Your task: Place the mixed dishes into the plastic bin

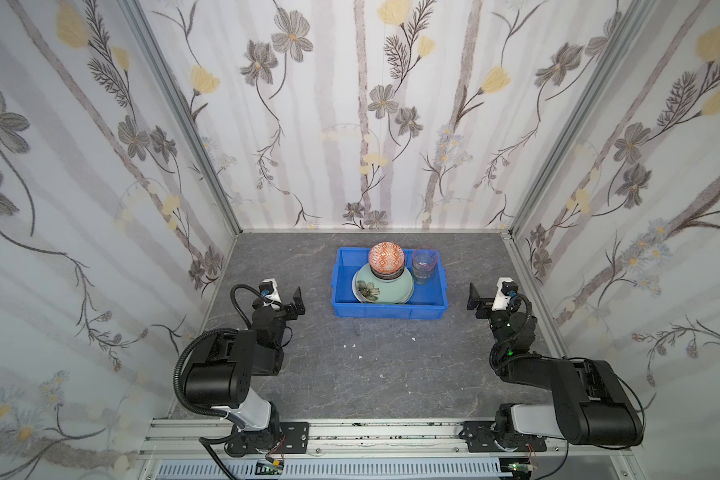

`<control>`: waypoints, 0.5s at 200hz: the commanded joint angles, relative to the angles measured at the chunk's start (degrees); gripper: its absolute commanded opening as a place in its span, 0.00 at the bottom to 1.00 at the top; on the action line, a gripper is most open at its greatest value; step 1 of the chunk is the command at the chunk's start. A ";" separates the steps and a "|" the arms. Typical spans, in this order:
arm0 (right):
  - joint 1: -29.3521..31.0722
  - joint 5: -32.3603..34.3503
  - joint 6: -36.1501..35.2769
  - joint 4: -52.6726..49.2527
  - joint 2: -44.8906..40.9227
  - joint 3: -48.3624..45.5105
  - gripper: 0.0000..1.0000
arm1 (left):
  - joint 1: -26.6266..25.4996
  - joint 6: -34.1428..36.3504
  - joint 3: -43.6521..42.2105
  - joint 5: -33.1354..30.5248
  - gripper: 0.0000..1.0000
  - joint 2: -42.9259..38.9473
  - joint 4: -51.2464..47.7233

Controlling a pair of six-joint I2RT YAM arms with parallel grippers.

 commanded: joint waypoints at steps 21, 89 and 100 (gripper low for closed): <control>0.03 -0.38 -0.75 2.61 -0.04 0.14 1.00 | 0.05 0.25 -0.02 -0.14 1.00 0.09 2.36; -0.03 -0.53 -0.73 2.12 0.22 0.65 1.00 | 0.01 0.19 -0.09 -0.08 1.00 0.10 2.35; -0.20 -0.86 -0.59 1.49 0.23 0.84 1.00 | 0.01 0.19 -0.09 -0.05 1.00 0.13 2.35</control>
